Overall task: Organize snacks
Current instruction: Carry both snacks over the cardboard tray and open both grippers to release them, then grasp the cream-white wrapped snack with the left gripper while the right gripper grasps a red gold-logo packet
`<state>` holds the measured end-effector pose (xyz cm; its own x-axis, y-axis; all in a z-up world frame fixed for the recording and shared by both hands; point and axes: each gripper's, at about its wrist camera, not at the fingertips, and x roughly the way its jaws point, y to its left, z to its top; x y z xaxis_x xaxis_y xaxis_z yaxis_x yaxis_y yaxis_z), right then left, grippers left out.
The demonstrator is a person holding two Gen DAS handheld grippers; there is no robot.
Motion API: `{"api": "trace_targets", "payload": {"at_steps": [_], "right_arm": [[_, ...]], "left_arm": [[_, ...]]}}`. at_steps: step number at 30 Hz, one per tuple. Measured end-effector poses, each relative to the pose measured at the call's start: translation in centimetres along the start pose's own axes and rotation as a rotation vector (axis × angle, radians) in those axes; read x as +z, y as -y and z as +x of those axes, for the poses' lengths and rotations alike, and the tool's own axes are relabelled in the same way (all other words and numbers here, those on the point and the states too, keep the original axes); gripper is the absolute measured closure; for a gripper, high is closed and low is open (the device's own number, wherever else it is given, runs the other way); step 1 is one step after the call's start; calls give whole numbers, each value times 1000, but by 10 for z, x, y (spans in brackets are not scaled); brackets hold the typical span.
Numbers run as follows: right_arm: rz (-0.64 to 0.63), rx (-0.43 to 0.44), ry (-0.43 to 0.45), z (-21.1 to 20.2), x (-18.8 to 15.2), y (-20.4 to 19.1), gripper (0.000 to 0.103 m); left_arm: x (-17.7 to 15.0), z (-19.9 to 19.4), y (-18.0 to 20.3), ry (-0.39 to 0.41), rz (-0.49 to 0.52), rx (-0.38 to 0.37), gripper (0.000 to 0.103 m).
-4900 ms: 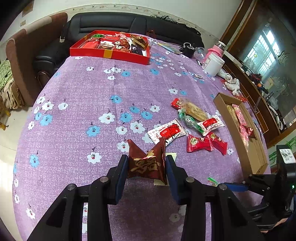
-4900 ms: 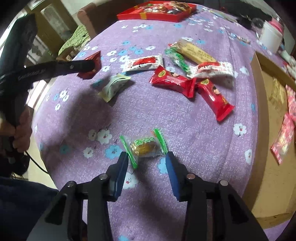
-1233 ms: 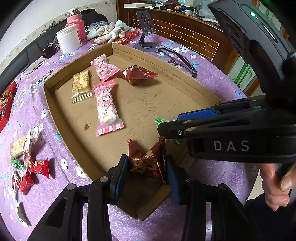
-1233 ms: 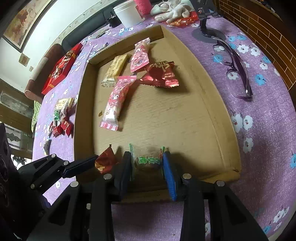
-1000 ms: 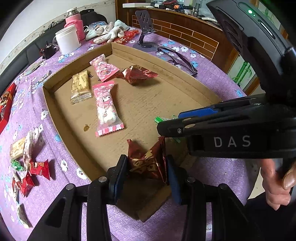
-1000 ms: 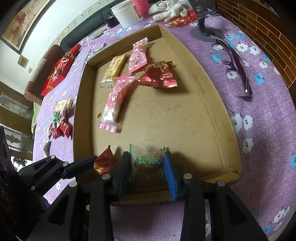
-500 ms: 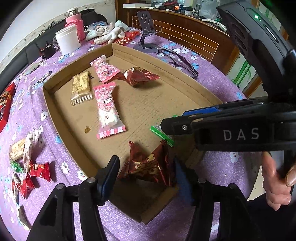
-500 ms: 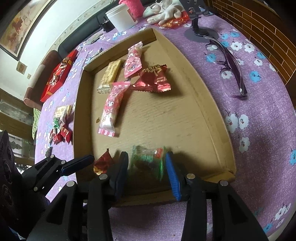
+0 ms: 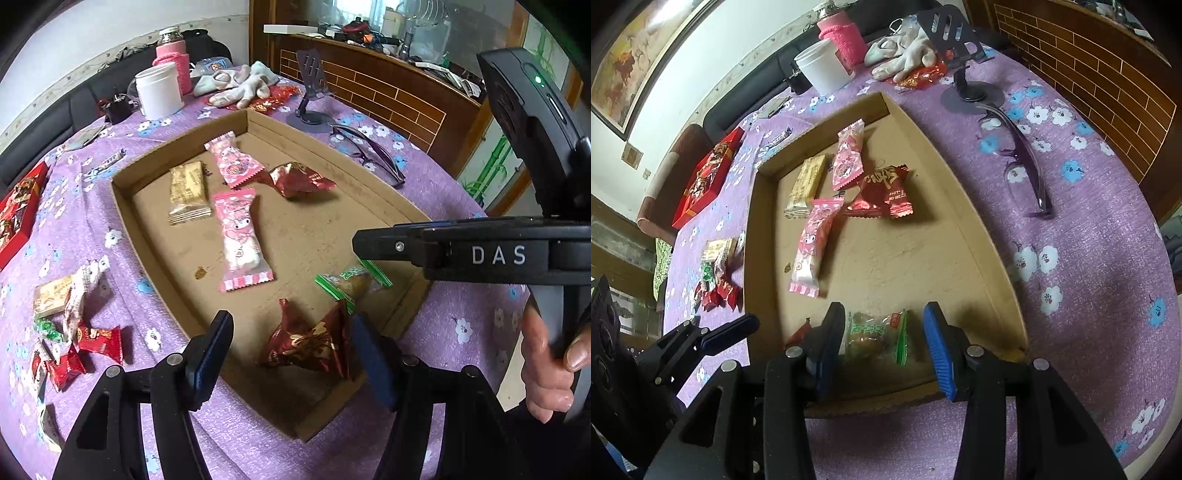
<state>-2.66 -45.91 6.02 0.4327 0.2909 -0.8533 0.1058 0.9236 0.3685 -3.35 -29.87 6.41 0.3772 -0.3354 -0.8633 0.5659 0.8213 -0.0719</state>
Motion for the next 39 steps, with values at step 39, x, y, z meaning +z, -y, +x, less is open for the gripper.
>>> {"api": "trace_targets", "payload": {"at_steps": [39], "right_arm": [[-242,58,-49,26,-17,-146,60]], "left_arm": [[-111,-98,-168,154,-443,160,33]]}}
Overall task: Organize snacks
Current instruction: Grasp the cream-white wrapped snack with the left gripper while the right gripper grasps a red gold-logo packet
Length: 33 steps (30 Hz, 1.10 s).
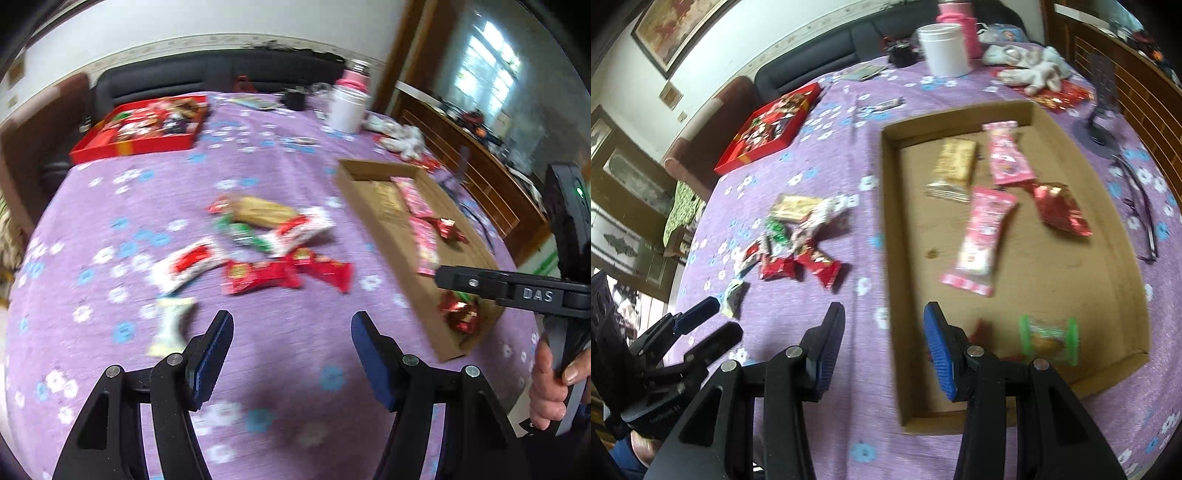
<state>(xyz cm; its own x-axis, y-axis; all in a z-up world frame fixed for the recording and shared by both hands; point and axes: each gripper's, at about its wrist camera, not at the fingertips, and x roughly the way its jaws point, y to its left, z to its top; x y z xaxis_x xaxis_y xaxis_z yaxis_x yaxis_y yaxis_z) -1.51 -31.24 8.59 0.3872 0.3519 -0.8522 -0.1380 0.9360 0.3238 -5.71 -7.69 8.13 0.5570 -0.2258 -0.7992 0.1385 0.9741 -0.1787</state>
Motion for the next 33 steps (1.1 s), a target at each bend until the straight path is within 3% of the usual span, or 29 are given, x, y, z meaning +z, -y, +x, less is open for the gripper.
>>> {"api": "trace_targets", "payload": {"at_steps": [8,17,19,21,24,33], "right_arm": [[-30,15,-27,10,-5,-20,60],[-34,-1,-17,4,-10,-15,60],[-48,12,-24,4,-9,-17,60],[-78,28,-42,6,-8,-23,60],[-126,62,-75,14,-2,-33,60],[-355,37,-174,70,36,-74,60]], "left_arm": [[-8,6,-67,-42,-115,58,33],[-5,47,-77,-111,-92,104,34],[-4,54,-79,-118,-87,117,43],[-4,59,-81,-126,-78,134,62],[-5,58,-82,-112,-35,166,75],[-17,48,-88,-102,-10,167,78]]}}
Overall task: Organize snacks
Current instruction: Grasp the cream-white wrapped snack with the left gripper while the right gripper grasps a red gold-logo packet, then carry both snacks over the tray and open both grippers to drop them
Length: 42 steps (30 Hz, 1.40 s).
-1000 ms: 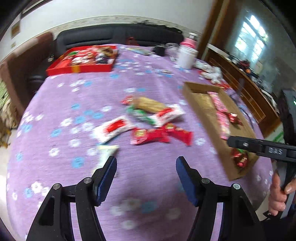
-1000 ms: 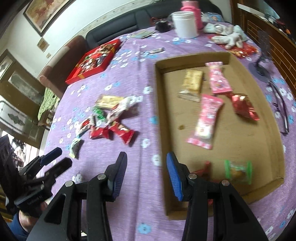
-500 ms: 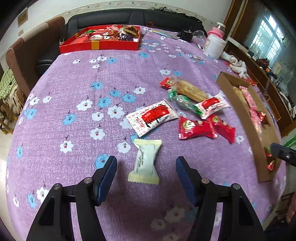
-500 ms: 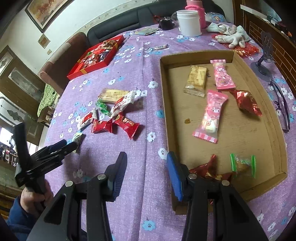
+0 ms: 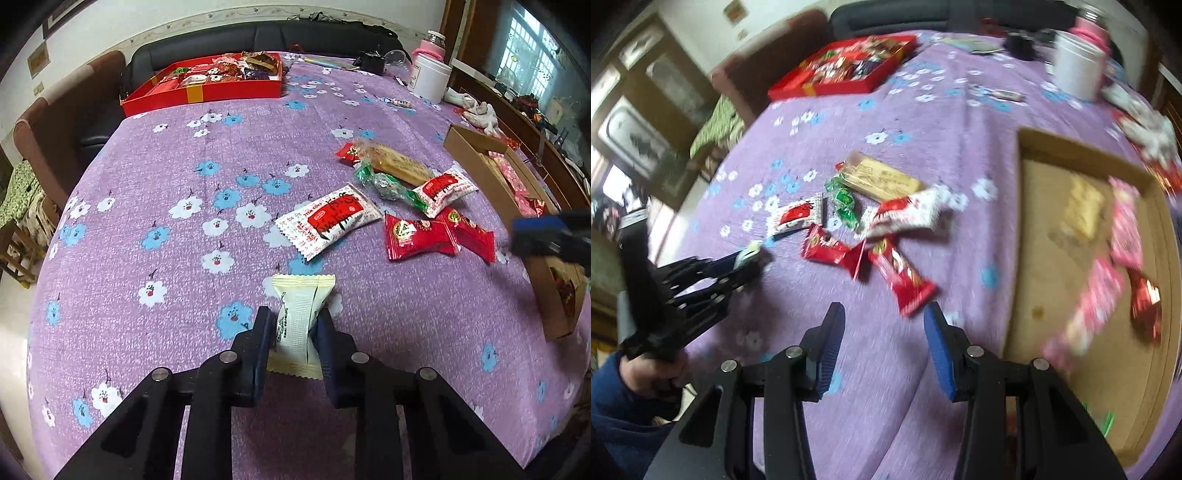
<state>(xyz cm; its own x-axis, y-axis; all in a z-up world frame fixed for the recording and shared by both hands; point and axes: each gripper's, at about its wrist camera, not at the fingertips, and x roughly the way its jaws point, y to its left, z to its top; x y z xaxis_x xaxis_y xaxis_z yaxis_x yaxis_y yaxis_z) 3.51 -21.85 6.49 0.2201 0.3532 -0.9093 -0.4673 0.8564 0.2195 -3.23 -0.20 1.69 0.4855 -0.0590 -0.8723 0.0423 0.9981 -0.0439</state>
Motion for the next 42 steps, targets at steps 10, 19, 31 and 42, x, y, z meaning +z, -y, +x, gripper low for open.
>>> {"api": "trace_targets", "payload": {"at_steps": [10,19,31,42], "right_arm": [[-71,-71,-84,46,16,-7,84],[59,32,-41,25,-23,-30,84],[129,81,12,4,-43,-21,84],[165,87,75,-22,-53,-3,84]], "left_arm": [[-1,-1,0,8,0,-8,78],[-5,-4,15,4,-44,-134,82],[5,-20,55,30,33,-183,82],[13,-32,86,49,94,-206,82]]}}
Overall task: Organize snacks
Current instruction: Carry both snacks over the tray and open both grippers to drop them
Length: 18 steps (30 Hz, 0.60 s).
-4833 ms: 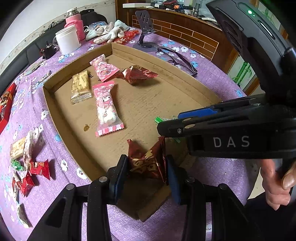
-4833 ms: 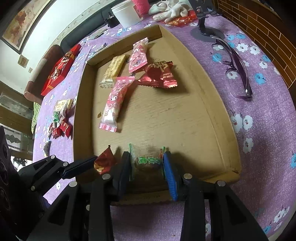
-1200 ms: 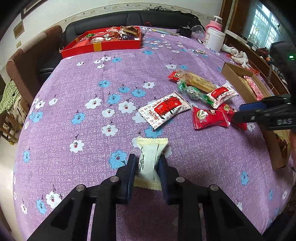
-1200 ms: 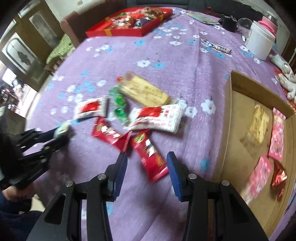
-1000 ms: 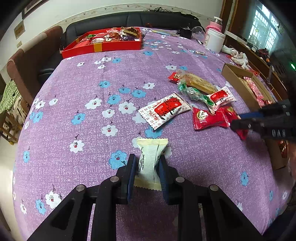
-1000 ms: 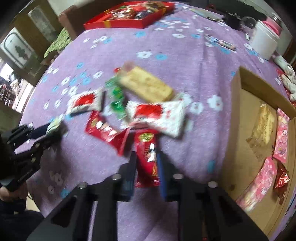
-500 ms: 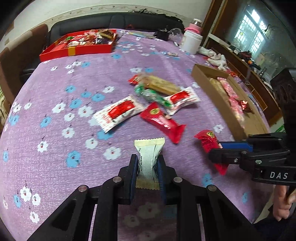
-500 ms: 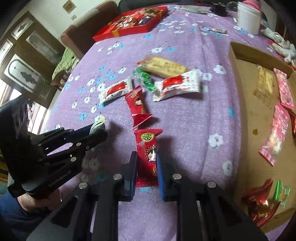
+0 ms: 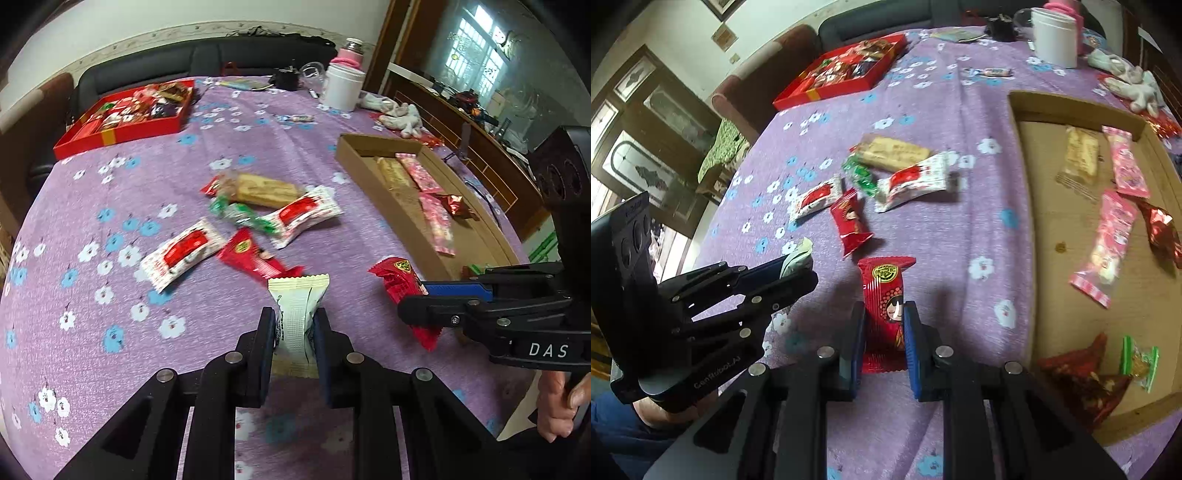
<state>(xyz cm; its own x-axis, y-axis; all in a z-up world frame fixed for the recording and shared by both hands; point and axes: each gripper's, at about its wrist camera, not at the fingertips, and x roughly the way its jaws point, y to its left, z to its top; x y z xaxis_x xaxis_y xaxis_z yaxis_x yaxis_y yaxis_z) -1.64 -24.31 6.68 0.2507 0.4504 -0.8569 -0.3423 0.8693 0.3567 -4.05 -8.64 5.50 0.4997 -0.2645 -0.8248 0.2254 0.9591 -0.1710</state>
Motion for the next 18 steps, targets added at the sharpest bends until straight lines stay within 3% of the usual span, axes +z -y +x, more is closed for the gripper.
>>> {"api": "trace_targets", "payload": {"at_steps": [18], "right_arm": [[141,-10,119,-58,-17,73,84]], "left_arm": [[37,4,80,10,121,-45,83]]}}
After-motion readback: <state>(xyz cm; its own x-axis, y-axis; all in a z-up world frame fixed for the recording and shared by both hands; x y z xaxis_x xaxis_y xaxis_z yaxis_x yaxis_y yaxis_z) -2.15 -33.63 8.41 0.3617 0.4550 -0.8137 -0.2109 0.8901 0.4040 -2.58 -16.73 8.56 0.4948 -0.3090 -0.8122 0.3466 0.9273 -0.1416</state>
